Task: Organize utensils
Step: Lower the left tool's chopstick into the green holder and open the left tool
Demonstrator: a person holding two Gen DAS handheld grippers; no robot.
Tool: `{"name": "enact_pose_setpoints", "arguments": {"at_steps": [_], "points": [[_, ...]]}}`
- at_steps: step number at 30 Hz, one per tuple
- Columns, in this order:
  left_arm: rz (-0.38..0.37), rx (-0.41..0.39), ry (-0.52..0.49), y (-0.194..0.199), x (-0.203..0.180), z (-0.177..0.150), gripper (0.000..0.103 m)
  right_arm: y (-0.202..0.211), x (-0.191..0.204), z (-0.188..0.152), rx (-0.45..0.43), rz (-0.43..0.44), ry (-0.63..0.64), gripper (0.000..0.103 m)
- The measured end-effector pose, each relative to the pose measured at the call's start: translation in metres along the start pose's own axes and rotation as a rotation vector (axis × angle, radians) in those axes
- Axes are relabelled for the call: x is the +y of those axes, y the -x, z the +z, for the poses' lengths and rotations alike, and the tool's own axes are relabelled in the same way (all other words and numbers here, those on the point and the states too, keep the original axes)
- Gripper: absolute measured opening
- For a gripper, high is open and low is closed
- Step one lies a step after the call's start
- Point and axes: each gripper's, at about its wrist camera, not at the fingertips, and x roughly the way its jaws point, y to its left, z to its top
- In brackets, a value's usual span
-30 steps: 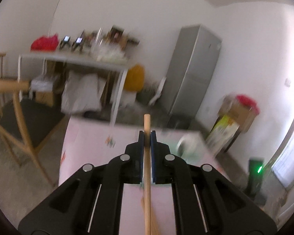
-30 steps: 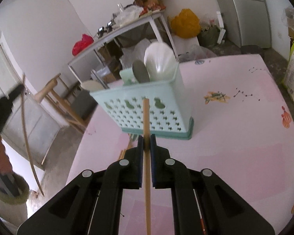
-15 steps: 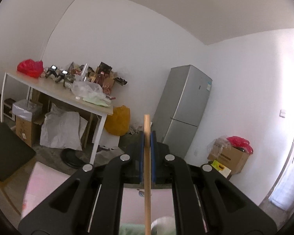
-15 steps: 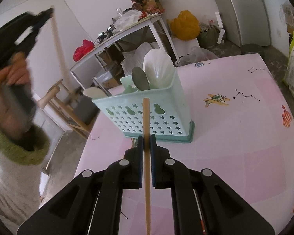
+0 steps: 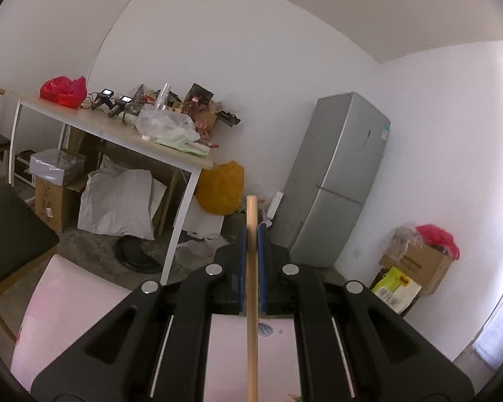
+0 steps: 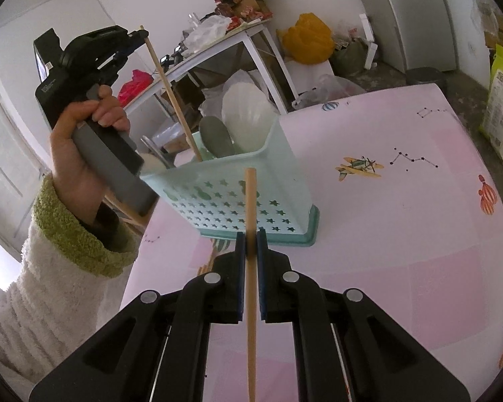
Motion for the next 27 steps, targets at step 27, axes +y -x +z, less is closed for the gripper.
{"name": "enact_pose_setpoints", "arguments": {"at_steps": [27], "points": [[0.021,0.152,-0.127,0.137,0.032,-0.049,0.027,0.038,0.024,0.004,-0.09,0.014,0.066,0.007]]}}
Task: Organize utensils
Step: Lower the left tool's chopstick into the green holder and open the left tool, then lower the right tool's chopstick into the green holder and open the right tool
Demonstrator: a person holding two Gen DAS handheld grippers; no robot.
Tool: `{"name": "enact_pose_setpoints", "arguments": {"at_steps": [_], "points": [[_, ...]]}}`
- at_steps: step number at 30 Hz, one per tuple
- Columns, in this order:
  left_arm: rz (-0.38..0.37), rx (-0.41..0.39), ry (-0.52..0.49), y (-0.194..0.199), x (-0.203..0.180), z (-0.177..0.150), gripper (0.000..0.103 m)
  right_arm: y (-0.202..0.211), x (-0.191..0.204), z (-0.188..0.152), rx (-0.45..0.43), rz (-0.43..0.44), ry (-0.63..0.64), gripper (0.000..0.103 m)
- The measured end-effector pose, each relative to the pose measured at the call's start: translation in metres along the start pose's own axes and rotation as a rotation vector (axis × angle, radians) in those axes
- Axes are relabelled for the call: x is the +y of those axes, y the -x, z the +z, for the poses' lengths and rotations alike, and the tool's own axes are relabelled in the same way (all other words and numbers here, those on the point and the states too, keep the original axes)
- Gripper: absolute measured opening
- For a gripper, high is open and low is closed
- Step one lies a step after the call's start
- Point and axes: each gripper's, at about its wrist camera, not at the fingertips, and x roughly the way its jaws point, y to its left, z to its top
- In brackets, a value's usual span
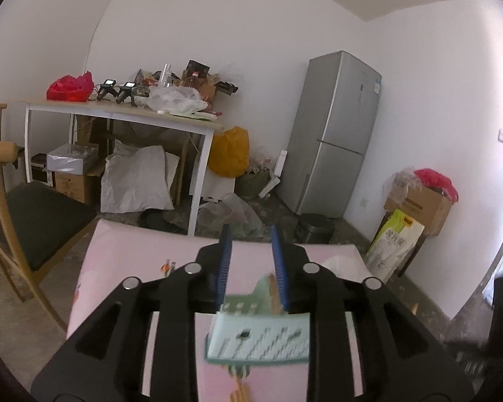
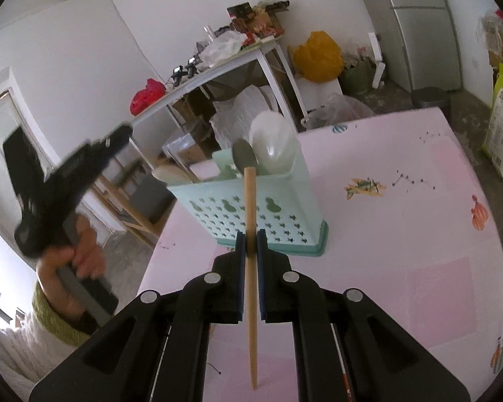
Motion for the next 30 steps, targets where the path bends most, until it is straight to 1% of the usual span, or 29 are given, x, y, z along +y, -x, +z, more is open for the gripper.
{"name": "enact_pose_setpoints", "arguments": {"at_steps": [2,6,9,13,16,18,21,23,26,28,30], "points": [[0.01,0.012,-0.018,0.013,0.002,-0.008,0.033,0.007,0.004,0.006,-0.023,0.004,0.015,0.007],[0.027,0.068,-0.024,0.037,0.013,-0.03,0.043,0.02,0.015,0.024,-0.072,0.029,0.051,0.007],[0.057,0.108,-0.029,0.05,0.022,-0.044,0.048,0.029,0.024,0.04,-0.111,0.048,0.088,0.007],[0.1,0.16,-0.01,0.06,0.036,-0.063,0.052,0.043,0.039,0.073,-0.187,0.094,0.14,0.007],[0.137,0.189,-0.015,0.065,0.041,-0.074,0.053,0.052,0.053,0.098,-0.256,0.089,0.193,0.007],[0.147,0.206,-0.014,0.066,0.042,-0.08,0.055,0.054,0.061,0.112,-0.285,0.093,0.212,0.007],[0.159,0.24,-0.011,0.065,0.046,-0.087,0.055,0.05,0.072,0.132,-0.327,0.093,0.236,0.007],[0.166,0.263,-0.01,0.063,0.048,-0.092,0.056,0.04,0.078,0.146,-0.343,0.088,0.24,0.007],[0.172,0.285,-0.008,0.062,0.048,-0.097,0.058,0.024,0.083,0.158,-0.35,0.084,0.241,0.007],[0.174,0.293,-0.011,0.061,0.048,-0.099,0.059,0.011,0.086,0.161,-0.351,0.055,0.258,0.007],[0.179,0.302,-0.019,0.058,0.047,-0.1,0.059,-0.007,0.087,0.162,-0.33,0.039,0.268,0.007]]}}
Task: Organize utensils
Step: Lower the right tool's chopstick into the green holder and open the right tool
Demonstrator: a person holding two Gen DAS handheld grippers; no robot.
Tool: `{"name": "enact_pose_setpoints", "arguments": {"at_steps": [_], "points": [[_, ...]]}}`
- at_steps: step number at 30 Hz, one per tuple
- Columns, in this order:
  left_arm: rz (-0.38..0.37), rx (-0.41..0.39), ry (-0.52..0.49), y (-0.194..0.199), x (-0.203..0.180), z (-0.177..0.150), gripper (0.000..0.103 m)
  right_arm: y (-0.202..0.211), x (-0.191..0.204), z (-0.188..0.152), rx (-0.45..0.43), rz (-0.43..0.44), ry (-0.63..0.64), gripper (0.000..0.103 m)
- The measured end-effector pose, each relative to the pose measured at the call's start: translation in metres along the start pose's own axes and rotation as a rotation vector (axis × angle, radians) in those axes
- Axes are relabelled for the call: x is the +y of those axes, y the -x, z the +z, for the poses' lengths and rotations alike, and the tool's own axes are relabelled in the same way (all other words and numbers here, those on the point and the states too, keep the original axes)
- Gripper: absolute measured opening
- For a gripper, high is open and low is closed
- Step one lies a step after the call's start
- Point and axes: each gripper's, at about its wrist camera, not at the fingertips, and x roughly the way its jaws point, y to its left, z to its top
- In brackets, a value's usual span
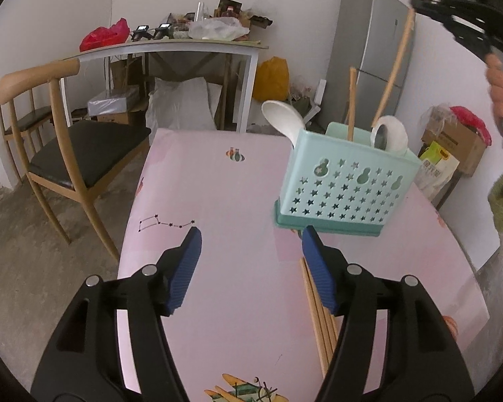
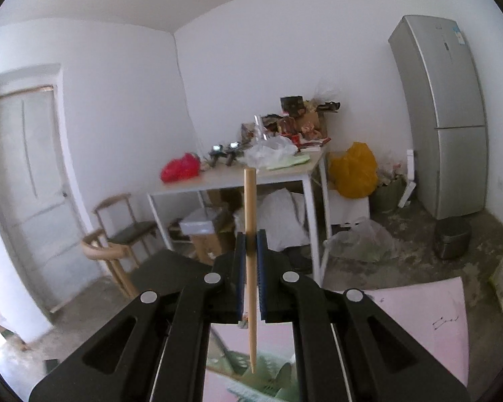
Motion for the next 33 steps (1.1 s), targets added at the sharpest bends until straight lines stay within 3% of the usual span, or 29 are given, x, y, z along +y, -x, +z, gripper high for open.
{"name": "enact_pose_setpoints", "arguments": {"at_steps": [9,15,17,19,24,28,33], "points": [[0.01,0.033,-0.027,-0.009,-0.001,-0.006,0.059,-0.067,-0.008,-0.05,0.192,-0.033,0.028,0.007],[0.013,0.049,-0.02,-0.012,0.001,-0.006,0.059,-0.073,-0.022,-0.065,0.272,-0.052,-0.007,0.008],[0.015,0.054,-0.021,-0.013,0.0,-0.006,0.059,-0.068,-0.026,-0.064,0.263,-0.059,-0.014,0.014],[0.015,0.059,-0.021,-0.014,0.0,-0.007,0.06,-0.058,-0.03,-0.062,0.236,-0.076,-0.017,0.035],[0.015,0.065,-0.028,-0.014,-0.002,-0.008,0.06,-0.029,-0.039,-0.05,0.159,-0.114,-0.033,0.043],[0.017,0.073,-0.038,-0.014,-0.003,-0.009,0.06,0.013,-0.047,-0.042,0.061,-0.137,-0.069,0.044],[0.016,0.092,-0.068,-0.015,-0.006,-0.011,0.06,0.058,-0.043,-0.052,0.01,-0.123,-0.08,0.045]]}}
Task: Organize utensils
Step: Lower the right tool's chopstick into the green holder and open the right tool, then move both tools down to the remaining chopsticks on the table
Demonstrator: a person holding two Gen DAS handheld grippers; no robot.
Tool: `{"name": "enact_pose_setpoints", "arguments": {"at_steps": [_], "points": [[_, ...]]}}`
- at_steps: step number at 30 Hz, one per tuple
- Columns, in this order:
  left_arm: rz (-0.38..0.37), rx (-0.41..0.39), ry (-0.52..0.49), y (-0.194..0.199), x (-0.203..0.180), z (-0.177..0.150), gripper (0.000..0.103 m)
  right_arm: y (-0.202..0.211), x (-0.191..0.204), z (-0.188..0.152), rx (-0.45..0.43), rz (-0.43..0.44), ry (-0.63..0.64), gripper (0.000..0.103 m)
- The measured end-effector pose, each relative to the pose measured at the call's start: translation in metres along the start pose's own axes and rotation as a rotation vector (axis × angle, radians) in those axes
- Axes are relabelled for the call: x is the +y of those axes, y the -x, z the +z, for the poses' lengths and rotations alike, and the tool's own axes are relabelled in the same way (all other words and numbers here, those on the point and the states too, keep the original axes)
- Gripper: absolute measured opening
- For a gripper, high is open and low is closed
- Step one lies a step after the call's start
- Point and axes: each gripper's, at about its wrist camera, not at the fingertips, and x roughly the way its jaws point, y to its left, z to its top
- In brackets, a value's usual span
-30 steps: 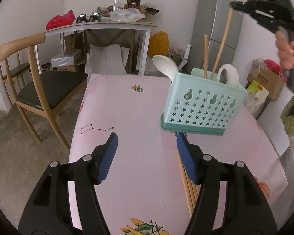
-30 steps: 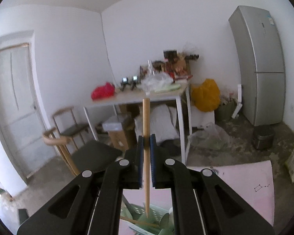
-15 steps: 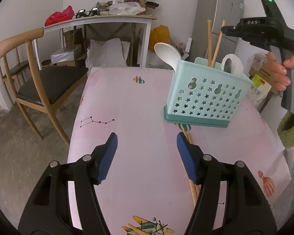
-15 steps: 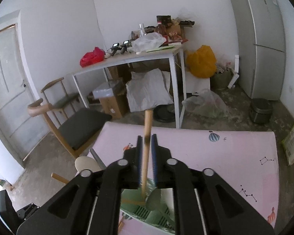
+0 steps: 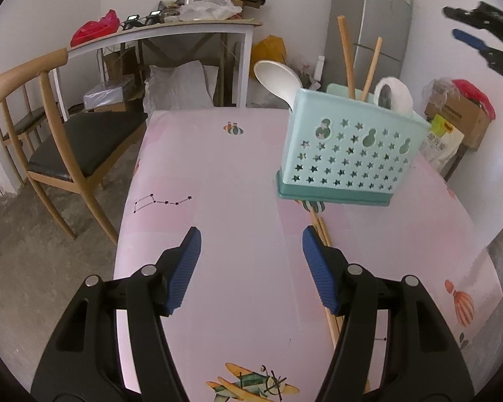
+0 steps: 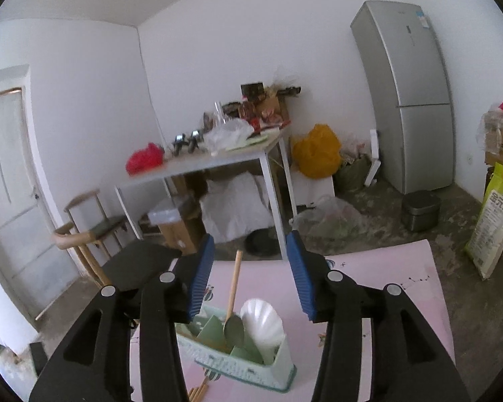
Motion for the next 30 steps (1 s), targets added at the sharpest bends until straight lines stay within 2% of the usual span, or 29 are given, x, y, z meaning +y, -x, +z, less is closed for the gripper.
{"name": "enact_pose_setpoints", "arguments": {"at_steps": [3,6,8,12,16,18,22,28,30], "points": [[-0.015,0.021,-0.029,-0.001,-0.004,-0.001,0.059,0.012,0.003,-0.021,0.037,0.016,0.006,0.045],[-0.045,0.053,-0.057,-0.003,-0.011,-0.005,0.059,0.011,0.005,-0.056,0.131,0.042,-0.021,0.045],[-0.067,0.072,-0.067,-0.005,-0.015,-0.009,0.058,0.001,0.007,-0.088,0.226,0.056,-0.048,0.045],[-0.115,0.126,-0.068,-0.014,-0.024,-0.018,0.045,-0.025,0.009,-0.157,0.449,0.071,-0.129,0.045],[-0.136,0.194,-0.079,-0.028,-0.036,-0.029,0.034,-0.037,0.016,-0.205,0.586,0.067,-0.168,0.045],[-0.138,0.222,-0.086,-0.035,-0.04,-0.035,0.028,-0.038,0.016,-0.216,0.616,0.072,-0.19,0.045],[-0.137,0.265,-0.103,-0.045,-0.047,-0.044,0.024,-0.037,0.018,-0.228,0.641,0.074,-0.203,0.045],[-0.125,0.255,-0.136,-0.047,-0.054,-0.045,0.023,-0.037,0.023,-0.229,0.645,0.078,-0.205,0.045],[-0.118,0.263,-0.135,-0.049,-0.053,-0.045,0.018,-0.04,0.026,-0.227,0.645,0.083,-0.201,0.045]]}}
